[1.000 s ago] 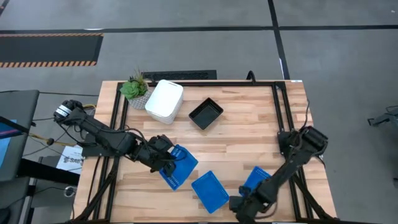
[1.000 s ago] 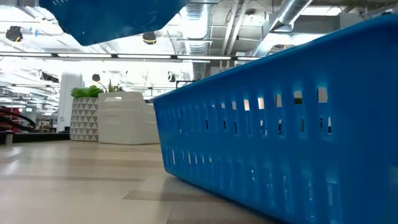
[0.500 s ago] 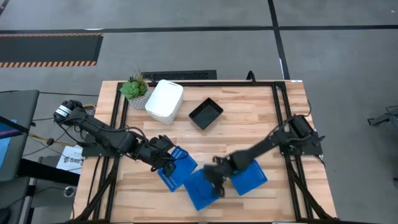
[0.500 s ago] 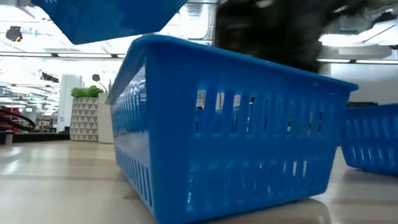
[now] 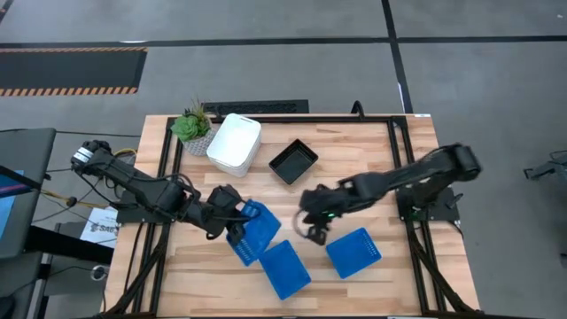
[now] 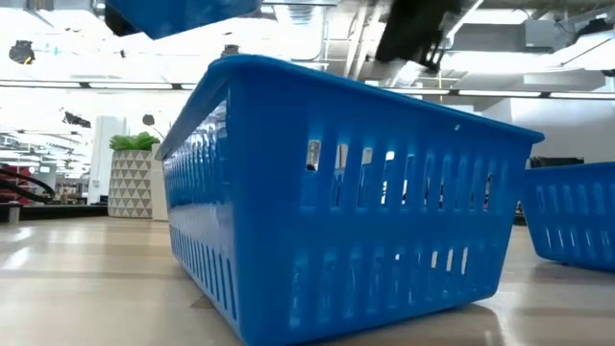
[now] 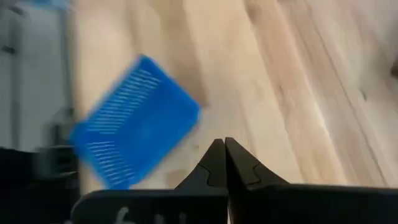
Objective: Stack baskets by color
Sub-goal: Stack the left blue bin on the middle blue bin
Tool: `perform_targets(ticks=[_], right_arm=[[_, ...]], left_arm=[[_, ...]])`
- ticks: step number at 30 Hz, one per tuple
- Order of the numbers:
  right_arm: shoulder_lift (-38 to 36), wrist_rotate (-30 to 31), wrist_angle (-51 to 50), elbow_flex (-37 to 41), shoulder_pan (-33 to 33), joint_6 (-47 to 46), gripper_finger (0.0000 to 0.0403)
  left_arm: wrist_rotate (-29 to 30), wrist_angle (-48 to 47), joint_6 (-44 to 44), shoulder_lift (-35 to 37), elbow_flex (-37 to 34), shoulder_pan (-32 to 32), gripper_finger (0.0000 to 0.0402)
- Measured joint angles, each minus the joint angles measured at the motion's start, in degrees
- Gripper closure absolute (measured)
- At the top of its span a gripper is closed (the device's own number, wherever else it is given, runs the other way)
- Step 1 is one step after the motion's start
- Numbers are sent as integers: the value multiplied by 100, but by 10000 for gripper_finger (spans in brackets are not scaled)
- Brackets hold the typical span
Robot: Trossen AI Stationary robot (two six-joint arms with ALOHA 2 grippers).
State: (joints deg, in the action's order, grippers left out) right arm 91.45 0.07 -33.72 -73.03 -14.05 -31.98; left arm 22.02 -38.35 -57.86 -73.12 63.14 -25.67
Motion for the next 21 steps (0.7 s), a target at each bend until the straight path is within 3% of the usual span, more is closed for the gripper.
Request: perform_targets(ticks=[5,9,12,16,21], right_arm=[[-872,415,-108,-18,-604,-501,400],[-1104,1077,-238,-17,-1254,-1001,400],[-1143,1531,-317,-17,-1670,-1443,400],[-1102,1856,-413,-10,-2061,-2000,399],[-993,2031,-553,-8,-2376,-2439,396]], left_arm=[[272,69,-17,-5,1,0,401],[-130,643,78,-180,-1,-16,401],[-655,1244,1148,-495,7,-112,402],[-638,1741,2117,-1030,197,-46,401],[-1310,2096,4299,-1742,570,133,401]])
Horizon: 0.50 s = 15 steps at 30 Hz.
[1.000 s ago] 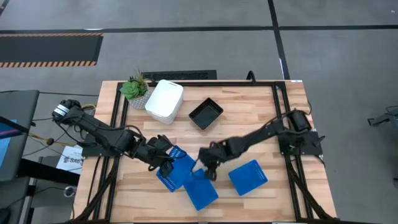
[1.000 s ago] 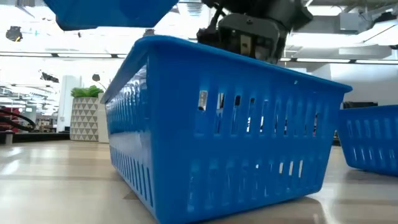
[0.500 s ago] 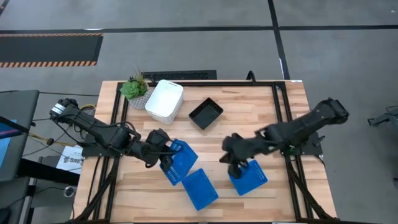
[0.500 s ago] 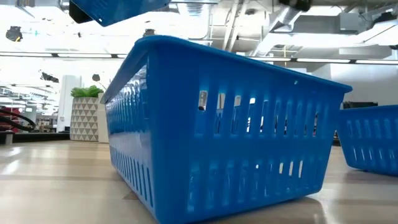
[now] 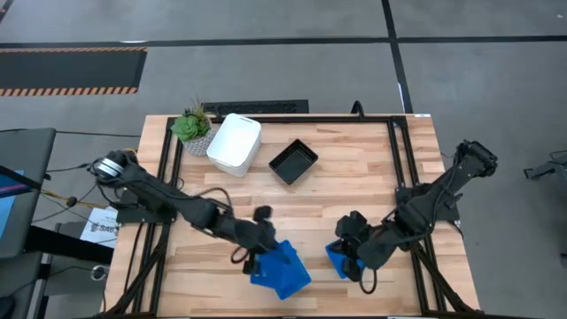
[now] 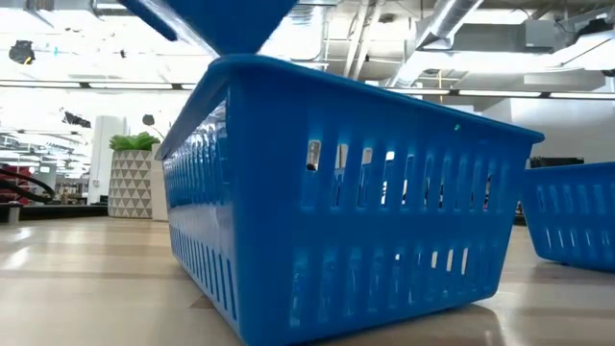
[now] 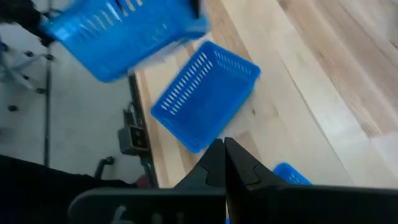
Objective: Stack baskets by color
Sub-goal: Stack the left blue bin on the middle blue bin
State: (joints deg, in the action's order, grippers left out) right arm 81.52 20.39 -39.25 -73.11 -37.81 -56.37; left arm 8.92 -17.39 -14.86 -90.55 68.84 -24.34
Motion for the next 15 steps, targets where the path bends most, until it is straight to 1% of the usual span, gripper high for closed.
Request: perform_targets(ticks=[3,6,10,13,15], right_arm=[[6,63,-134,1,-115,-206,398],[4,102,-177,1,-197,-343,398],[4,209,-270,1,-312,-518,396],[4,225,-379,1,-402,-699,396],[3,227,-477,1,-473,-820,395]], left_arm=[[-394,-5,840,-376,297,169,401],[-935,-24,1542,-662,564,349,401],[-1059,-171,2504,-968,840,478,401],[-1364,-129,3056,-1101,974,582,401],[-1466,-169,3376,-1193,983,609,401]])
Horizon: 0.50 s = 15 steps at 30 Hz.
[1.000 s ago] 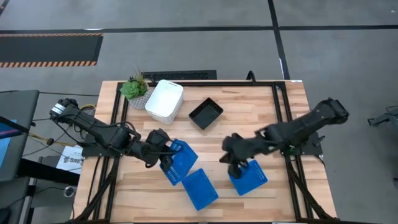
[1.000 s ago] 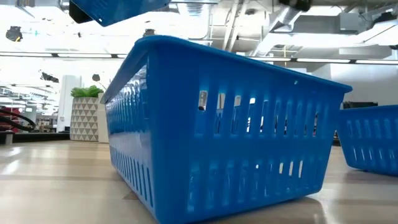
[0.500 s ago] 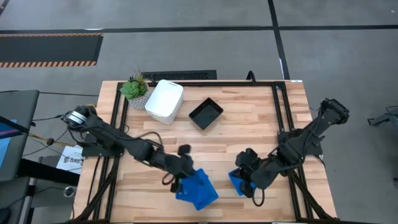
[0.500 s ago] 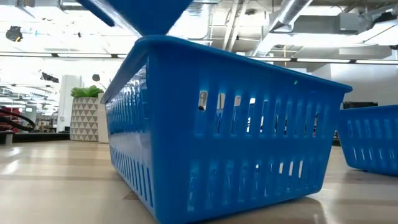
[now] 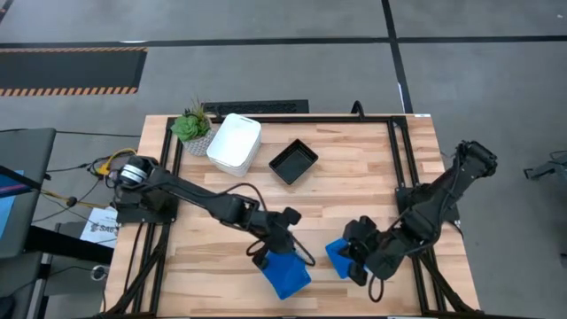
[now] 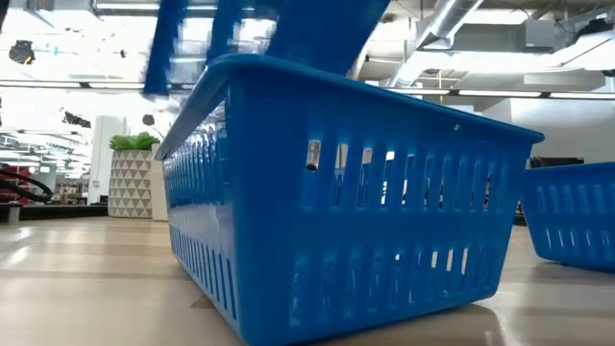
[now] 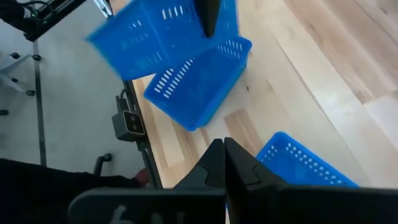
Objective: Stack baskets by color
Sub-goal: Stack the left blue bin on the middle blue bin
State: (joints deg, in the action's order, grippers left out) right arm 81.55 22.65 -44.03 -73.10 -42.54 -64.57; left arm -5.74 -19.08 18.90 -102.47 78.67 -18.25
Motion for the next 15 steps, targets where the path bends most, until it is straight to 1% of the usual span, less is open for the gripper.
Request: perform_targets(ticks=[6,15], right_arm=[[-1,0,-284,0,-167,-345,395],[-3,0,-429,0,-215,-447,395]], left_arm=[[29,-271,679,-199,2,23,401],[97,-861,1406,-561,2,84,401]])
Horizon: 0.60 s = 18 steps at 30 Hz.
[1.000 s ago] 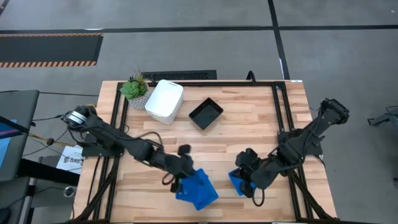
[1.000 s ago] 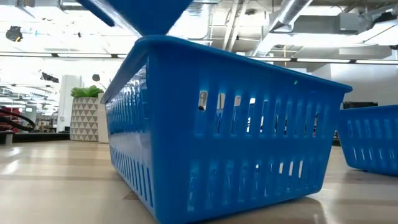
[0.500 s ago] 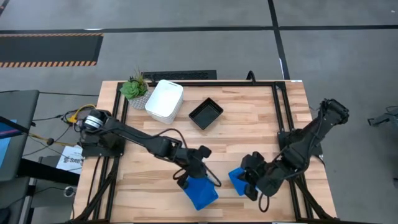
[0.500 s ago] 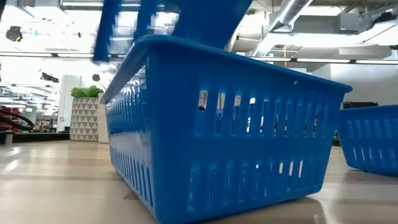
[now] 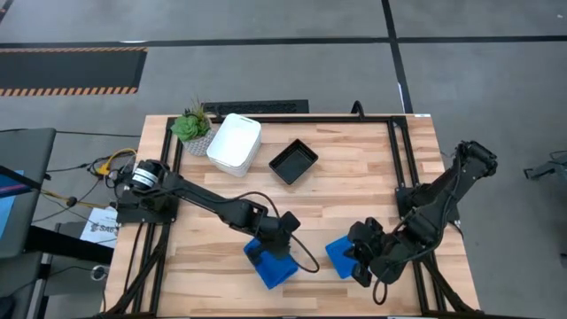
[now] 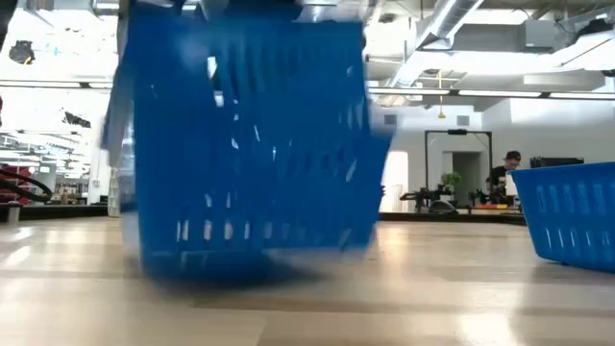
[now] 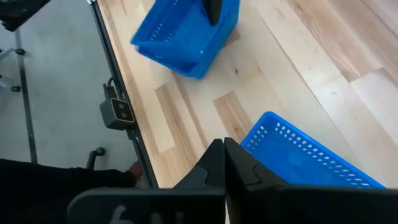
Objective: Stack baskets by color
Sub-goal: Stack the left blue bin on the middle blue bin
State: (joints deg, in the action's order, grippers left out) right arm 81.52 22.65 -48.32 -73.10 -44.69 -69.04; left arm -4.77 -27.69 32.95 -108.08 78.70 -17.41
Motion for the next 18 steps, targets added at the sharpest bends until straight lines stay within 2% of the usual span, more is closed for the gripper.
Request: perform_targets(ticks=[7,13,18], right_arm=[[0,0,-122,0,0,2,395],[0,-2,-287,0,5,-1,395],[0,-2,-353,0,5,-2,394]], left_arm=[[206,-618,332,-6,0,207,401],[-96,-927,597,-3,17,280,401],[103,-1293,1058,0,19,258,402]])
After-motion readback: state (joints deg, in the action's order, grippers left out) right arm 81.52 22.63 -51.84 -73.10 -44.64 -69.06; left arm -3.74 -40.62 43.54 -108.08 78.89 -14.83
